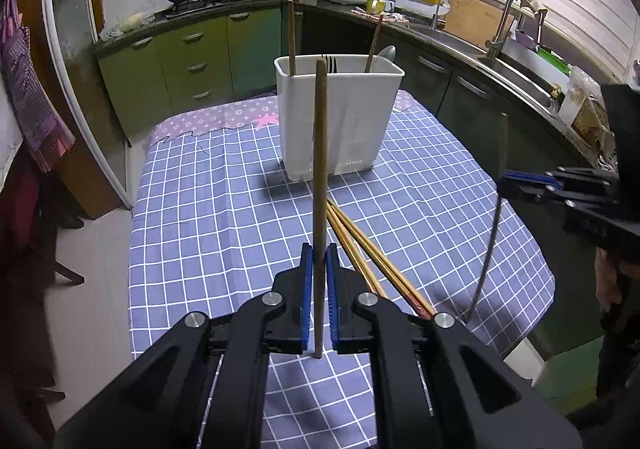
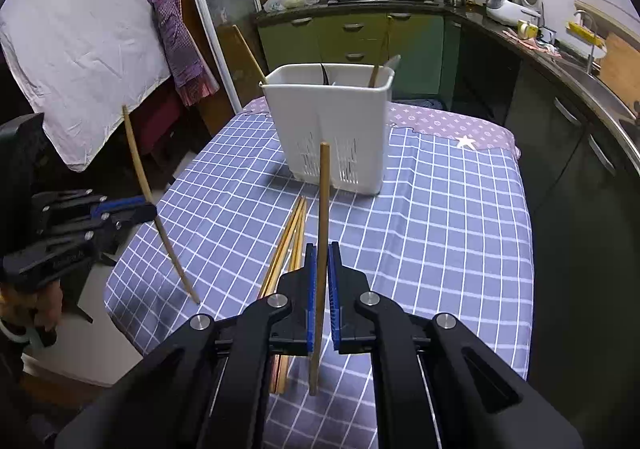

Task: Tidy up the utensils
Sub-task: 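Lift both held chopsticks upright toward the white holder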

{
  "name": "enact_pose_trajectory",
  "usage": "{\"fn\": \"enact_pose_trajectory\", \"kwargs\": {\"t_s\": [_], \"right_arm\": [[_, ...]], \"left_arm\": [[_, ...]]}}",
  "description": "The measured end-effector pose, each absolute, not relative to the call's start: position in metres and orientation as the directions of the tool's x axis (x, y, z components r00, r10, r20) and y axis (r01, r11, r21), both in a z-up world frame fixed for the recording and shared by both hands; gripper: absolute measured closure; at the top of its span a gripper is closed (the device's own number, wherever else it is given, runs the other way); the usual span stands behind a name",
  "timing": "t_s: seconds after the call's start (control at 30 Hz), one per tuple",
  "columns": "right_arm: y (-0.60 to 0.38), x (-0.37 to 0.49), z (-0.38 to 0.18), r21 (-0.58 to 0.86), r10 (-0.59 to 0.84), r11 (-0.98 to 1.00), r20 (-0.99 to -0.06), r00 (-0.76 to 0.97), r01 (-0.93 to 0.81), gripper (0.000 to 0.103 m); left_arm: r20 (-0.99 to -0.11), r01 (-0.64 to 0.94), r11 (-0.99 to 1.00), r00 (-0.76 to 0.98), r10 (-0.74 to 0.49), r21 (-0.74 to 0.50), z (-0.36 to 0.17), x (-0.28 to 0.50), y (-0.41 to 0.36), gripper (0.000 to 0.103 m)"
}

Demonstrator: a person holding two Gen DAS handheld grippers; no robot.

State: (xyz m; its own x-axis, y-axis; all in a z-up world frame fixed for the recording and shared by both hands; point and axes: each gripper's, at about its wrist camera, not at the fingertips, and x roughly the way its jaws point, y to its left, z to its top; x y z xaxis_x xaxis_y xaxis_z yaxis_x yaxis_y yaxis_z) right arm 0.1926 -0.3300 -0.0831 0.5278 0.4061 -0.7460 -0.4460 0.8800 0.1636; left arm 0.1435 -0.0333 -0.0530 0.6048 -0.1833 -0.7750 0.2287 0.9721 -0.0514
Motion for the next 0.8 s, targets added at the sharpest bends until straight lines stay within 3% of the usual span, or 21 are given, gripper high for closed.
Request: {"fn": "enact_pose_trajectory", "kwargs": {"t_s": [0.27, 0.8], "right_arm": [[-0.350, 0.161, -0.070, 0.175, 0.423, 0.887, -0.677, 0.602, -0.427, 0.096], [-0.346, 0.159, -0.067, 0.164, 0.421, 0.886, -0.675, 0.606, -0.434, 0.096]], "left_arm": [[-0.769, 0.238, 0.970, 0.611, -0.187, -0.047, -0.049, 0.139, -0.032, 0.096], [-0.761, 0.255, 0.966, 0.619, -0.196, -0.041, -0.042, 0.137, -0.034, 0.096]]}}
